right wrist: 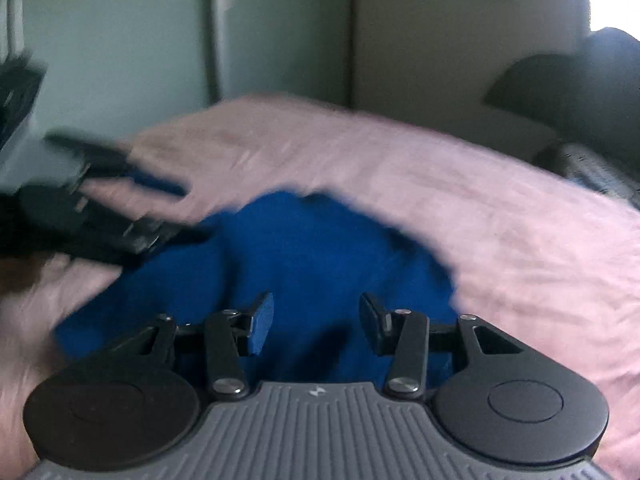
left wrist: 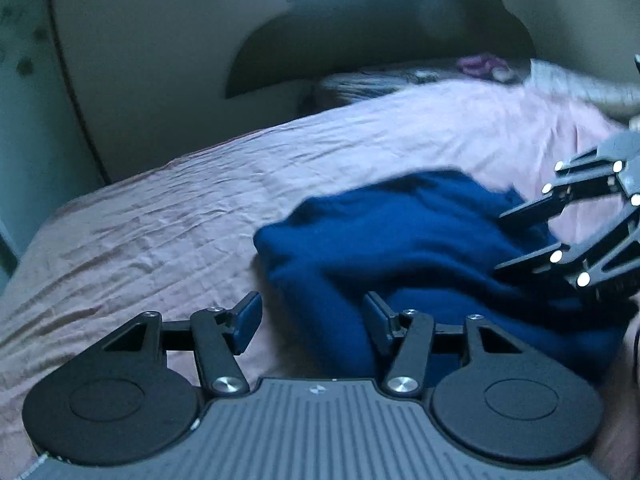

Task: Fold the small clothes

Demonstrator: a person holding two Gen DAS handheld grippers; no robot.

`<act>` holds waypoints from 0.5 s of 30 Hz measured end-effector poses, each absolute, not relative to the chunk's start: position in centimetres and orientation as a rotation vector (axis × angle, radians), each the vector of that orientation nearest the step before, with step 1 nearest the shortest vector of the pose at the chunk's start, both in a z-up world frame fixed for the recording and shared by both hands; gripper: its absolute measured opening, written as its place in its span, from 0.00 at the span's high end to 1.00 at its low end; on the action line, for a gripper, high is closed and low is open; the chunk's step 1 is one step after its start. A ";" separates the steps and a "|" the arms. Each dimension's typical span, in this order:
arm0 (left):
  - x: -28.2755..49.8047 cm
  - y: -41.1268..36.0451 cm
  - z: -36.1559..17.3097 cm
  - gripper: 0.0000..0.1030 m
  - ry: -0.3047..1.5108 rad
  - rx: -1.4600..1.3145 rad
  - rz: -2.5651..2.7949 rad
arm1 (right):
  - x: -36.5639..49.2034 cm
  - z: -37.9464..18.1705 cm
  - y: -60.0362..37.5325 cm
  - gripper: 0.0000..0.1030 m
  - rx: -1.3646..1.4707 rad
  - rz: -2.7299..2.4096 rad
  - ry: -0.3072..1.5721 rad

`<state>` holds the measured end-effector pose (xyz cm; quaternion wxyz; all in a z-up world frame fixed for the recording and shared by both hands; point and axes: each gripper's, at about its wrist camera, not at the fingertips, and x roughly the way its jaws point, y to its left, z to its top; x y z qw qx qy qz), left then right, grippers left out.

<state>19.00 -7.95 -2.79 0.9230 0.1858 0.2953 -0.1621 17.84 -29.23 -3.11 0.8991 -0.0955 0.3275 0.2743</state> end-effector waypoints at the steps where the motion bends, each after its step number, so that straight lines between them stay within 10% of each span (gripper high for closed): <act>1: 18.5 -8.1 -3.2 0.41 0.598 0.404 -0.331 | 17.6 -3.7 -29.3 0.52 -0.229 0.507 0.688; 3: 17.7 -8.0 -3.3 0.41 0.585 0.412 -0.326 | 17.2 -4.0 -30.6 0.32 -0.229 0.357 0.672; 15: 12.7 -8.6 -4.5 0.37 0.602 0.477 -0.445 | 11.1 -4.4 -30.3 0.33 -0.109 0.285 0.686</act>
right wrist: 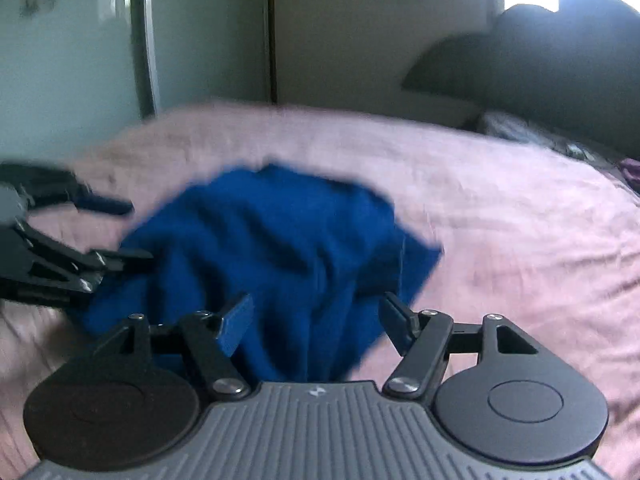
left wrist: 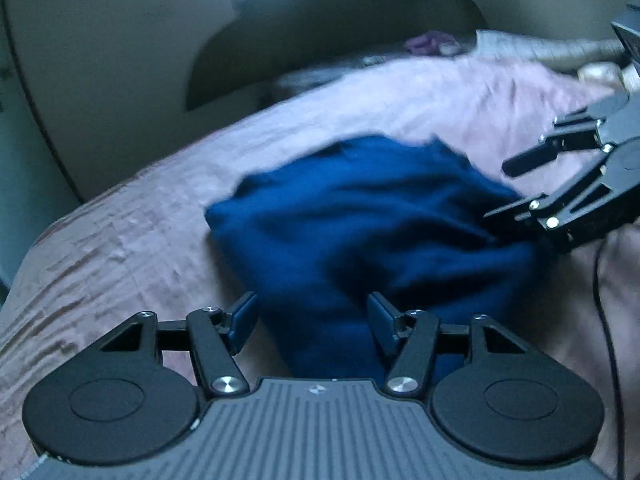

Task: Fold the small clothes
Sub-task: 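Lay the sweater edge down and open the right gripper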

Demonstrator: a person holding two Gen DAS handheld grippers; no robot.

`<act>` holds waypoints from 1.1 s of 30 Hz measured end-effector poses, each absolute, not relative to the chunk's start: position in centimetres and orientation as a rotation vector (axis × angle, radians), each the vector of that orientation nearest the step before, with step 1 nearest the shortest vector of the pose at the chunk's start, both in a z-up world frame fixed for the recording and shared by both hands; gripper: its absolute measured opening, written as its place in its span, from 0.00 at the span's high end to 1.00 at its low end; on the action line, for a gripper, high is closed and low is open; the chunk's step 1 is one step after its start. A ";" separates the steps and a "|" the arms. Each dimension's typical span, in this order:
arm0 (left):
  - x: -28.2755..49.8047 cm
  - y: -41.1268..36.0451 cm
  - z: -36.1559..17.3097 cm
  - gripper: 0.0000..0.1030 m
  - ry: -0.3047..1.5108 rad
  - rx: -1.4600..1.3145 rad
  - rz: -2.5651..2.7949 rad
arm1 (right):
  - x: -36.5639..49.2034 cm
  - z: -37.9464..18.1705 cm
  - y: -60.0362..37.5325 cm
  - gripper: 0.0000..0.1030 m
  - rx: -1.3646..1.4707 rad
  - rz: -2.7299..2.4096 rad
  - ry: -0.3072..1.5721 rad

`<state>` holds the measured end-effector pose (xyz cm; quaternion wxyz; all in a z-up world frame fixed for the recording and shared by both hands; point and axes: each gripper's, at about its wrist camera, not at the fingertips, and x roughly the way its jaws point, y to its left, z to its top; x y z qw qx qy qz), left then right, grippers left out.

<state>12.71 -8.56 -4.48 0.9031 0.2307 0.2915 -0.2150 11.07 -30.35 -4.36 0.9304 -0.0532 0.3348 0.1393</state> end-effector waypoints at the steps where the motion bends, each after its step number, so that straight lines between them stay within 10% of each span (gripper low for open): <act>1: 12.4 -8.4 -4.7 0.37 0.602 0.479 -0.447 | 11.1 -4.8 -30.6 0.33 -0.115 0.260 0.692; 33: 19.5 -3.8 -5.3 0.13 0.801 -0.116 -0.498 | 15.6 -7.6 -35.4 0.32 0.593 0.441 0.682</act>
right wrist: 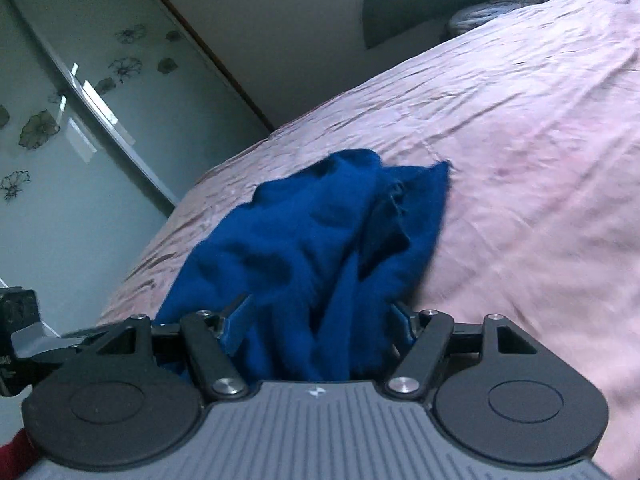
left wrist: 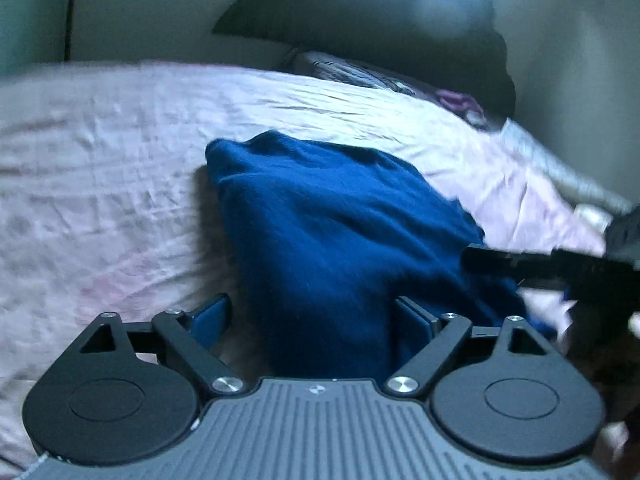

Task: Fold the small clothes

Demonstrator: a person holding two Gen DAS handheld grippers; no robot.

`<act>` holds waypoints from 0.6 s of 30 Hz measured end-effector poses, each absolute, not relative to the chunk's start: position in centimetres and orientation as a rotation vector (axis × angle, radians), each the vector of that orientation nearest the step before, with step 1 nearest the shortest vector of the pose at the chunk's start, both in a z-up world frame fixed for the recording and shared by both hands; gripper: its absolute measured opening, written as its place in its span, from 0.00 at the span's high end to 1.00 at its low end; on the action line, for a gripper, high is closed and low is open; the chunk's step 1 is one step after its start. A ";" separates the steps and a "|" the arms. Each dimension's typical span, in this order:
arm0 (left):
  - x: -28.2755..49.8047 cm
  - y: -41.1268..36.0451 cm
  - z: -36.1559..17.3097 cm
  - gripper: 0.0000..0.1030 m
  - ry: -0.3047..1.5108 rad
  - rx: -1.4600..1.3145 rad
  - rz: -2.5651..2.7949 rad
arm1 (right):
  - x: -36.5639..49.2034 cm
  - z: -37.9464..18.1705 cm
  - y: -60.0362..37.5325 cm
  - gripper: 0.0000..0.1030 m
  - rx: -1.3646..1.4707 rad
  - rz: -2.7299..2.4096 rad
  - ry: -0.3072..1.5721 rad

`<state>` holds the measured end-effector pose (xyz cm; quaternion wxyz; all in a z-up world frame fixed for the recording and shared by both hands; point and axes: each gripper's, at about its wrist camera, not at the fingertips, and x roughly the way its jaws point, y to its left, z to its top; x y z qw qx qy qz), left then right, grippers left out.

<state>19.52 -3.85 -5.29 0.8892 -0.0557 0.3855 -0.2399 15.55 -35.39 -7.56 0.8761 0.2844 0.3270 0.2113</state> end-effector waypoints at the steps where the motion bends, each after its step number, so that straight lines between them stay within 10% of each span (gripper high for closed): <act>1: 20.2 -3.7 -5.5 0.11 0.816 -0.154 -0.503 | 16.2 -7.7 -35.2 0.32 0.604 0.453 0.684; 6: 20.5 -4.2 -5.8 0.16 0.798 -0.165 -0.493 | 16.8 -8.1 -34.2 0.34 0.595 0.463 0.660; 10: 19.6 -5.2 -5.8 0.38 0.768 -0.077 -0.501 | 16.6 -8.3 -34.1 0.68 0.592 0.446 0.677; 18: 19.2 -4.6 -4.5 0.62 0.760 -0.082 -0.492 | 16.9 -7.7 -33.6 0.75 0.639 0.446 0.657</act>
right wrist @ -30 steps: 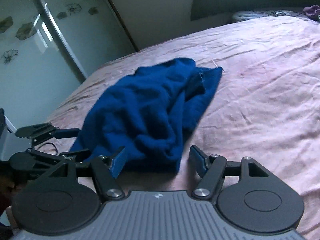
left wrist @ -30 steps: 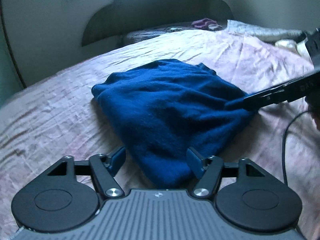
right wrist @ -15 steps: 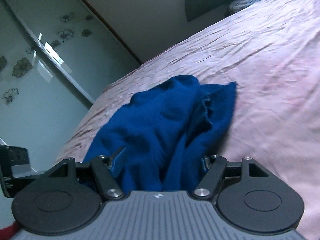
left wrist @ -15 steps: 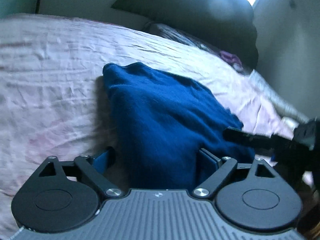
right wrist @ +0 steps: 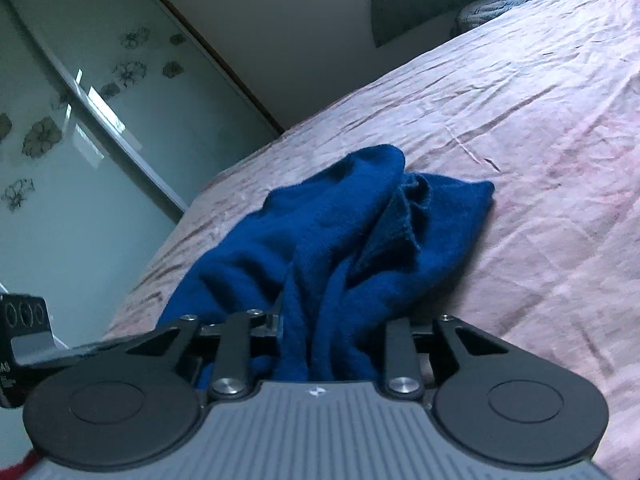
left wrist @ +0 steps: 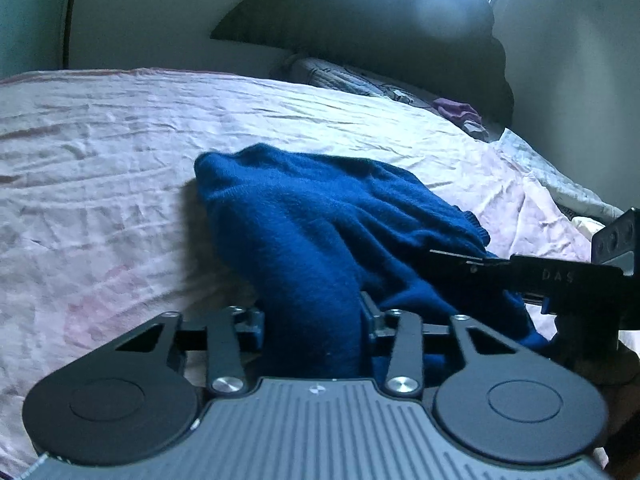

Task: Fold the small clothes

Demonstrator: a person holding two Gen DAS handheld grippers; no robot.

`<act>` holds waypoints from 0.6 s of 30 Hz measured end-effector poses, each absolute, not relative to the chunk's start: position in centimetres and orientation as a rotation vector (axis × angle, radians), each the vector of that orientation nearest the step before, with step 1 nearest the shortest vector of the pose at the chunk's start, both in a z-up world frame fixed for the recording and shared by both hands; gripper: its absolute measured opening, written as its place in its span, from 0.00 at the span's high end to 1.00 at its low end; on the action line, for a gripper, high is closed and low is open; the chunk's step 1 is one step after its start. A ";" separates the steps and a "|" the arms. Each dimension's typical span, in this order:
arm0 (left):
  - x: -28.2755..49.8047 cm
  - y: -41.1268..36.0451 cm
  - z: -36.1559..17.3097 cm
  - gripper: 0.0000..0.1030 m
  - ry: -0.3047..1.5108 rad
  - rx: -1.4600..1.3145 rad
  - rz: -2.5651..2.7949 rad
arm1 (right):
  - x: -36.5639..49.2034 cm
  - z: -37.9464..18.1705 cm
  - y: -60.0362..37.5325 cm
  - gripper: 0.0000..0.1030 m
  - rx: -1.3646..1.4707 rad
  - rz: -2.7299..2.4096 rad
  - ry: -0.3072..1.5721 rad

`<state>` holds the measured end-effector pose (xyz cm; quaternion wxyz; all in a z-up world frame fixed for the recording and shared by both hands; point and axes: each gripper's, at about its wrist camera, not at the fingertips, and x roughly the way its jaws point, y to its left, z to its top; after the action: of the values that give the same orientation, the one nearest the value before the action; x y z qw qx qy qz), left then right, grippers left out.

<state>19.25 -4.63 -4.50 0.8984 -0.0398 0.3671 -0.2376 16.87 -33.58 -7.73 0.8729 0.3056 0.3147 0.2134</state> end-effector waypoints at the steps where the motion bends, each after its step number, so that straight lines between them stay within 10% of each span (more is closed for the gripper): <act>1: 19.3 -4.5 -4.2 0.64 0.757 -0.081 -0.493 | 17.0 -7.6 -33.6 0.75 0.651 0.450 0.652; 18: 21.7 3.5 5.5 0.68 0.564 -0.046 -0.297 | 24.3 0.6 -25.4 0.75 0.629 0.600 0.524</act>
<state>21.71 3.46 5.52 0.9494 -0.0225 0.2773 -0.1459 24.27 -25.44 0.62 0.8739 0.3010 0.2511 0.2875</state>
